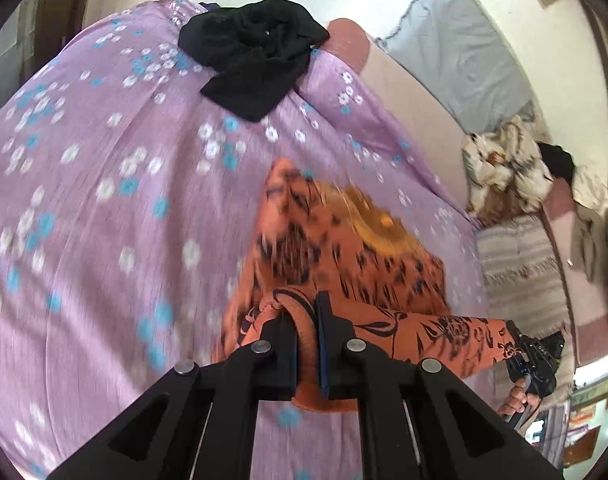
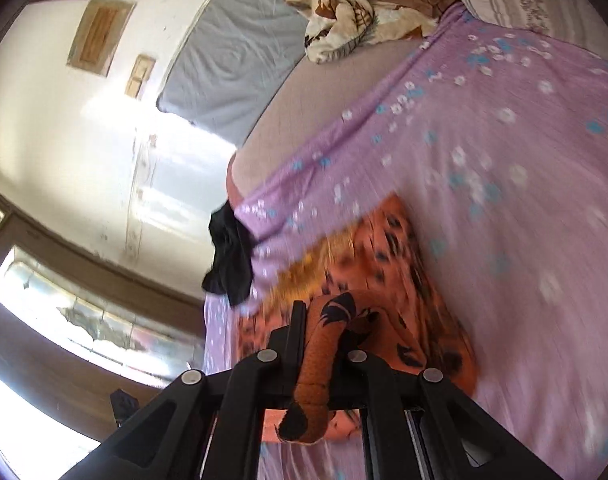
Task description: Fold small clothes
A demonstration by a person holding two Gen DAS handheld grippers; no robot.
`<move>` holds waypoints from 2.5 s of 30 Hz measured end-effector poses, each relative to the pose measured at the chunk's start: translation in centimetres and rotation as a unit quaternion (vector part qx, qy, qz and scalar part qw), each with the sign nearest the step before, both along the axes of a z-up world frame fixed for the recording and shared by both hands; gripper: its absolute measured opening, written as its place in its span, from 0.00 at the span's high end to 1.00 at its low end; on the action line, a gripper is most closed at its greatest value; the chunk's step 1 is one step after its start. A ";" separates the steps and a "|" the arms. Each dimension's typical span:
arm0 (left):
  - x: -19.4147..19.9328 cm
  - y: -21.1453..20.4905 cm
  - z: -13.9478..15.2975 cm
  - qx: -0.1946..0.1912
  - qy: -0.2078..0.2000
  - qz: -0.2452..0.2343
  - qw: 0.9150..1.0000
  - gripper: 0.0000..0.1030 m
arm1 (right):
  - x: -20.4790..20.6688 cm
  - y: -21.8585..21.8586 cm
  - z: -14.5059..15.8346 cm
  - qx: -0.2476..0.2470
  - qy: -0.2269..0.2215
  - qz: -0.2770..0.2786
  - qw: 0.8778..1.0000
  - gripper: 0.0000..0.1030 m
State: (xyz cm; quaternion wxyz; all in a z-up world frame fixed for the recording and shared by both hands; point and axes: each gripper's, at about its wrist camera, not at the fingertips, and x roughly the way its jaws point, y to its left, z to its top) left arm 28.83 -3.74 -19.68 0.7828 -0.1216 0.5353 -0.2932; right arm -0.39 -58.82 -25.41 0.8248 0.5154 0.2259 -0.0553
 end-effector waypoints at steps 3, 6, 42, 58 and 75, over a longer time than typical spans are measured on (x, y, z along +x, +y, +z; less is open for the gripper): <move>4.3 -2.6 -0.9 0.008 0.004 0.008 1.000 0.92 | 4.0 -2.4 -1.2 0.007 -0.007 -0.023 1.000 0.94; 8.4 -5.0 -2.5 0.014 0.008 0.022 1.000 0.92 | 8.1 -5.1 -3.2 0.020 -0.012 -0.043 0.999 0.95; -5.7 -8.3 -10.8 0.147 -0.059 0.135 0.978 0.19 | 19.7 13.9 -5.9 -0.203 0.152 0.188 0.949 0.57; -2.1 -9.5 -11.1 0.167 -0.043 0.124 0.977 0.10 | 31.1 7.1 -4.5 -0.238 0.143 -0.013 0.961 0.56; -3.0 -5.6 -9.0 0.164 -0.029 0.156 0.974 0.10 | 28.2 14.0 -5.9 -0.284 0.205 0.142 0.926 0.54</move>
